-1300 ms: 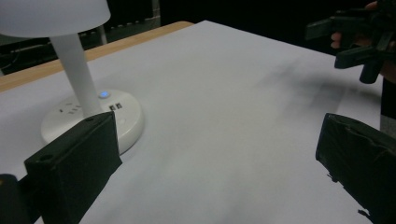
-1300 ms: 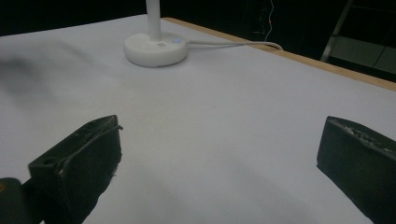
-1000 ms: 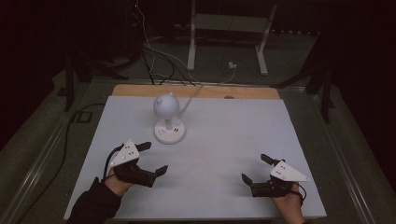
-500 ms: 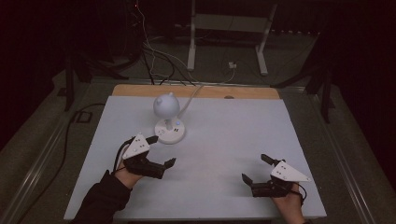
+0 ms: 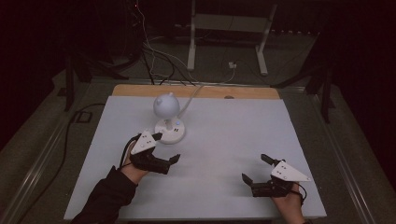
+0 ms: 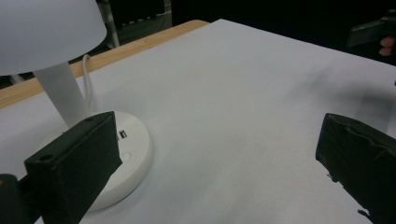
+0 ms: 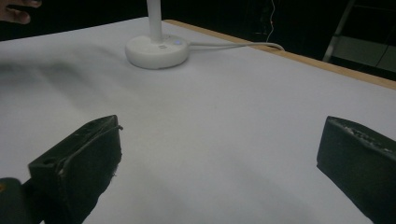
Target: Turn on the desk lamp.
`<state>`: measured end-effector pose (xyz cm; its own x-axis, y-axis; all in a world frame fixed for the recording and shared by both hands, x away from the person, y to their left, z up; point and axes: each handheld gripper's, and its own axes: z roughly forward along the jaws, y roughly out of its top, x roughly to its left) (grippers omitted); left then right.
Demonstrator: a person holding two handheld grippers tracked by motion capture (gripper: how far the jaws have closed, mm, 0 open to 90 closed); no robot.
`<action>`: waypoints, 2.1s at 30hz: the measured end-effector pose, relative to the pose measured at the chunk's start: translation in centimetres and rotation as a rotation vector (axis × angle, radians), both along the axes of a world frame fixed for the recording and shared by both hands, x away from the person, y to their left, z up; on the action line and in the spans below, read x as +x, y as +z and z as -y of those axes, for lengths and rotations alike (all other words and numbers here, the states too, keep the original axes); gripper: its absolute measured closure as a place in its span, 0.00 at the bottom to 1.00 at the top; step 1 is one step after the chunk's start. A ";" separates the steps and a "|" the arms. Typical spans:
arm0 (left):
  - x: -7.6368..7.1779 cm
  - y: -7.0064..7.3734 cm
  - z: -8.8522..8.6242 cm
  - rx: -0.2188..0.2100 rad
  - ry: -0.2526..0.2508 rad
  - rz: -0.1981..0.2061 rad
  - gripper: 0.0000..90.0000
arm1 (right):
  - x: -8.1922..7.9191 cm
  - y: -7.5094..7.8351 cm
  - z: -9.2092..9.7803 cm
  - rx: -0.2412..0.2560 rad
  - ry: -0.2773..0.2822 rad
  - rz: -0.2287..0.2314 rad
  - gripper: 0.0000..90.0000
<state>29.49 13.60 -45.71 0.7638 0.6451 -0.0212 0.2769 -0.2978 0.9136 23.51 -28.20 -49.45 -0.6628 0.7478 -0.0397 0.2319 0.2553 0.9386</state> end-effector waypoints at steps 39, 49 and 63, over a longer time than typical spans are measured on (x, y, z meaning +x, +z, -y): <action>5.1 -3.5 1.7 0.116 0.111 -0.071 0.19 | 0.1 0.0 0.2 0.008 0.004 -0.003 0.00; 5.5 -3.8 1.7 0.133 0.155 -0.068 0.46 | 0.1 -0.1 0.2 0.008 0.004 -0.003 0.00; 6.3 -4.1 1.7 0.164 0.200 -0.058 0.74 | 0.1 -0.1 0.2 0.007 0.007 -0.005 0.00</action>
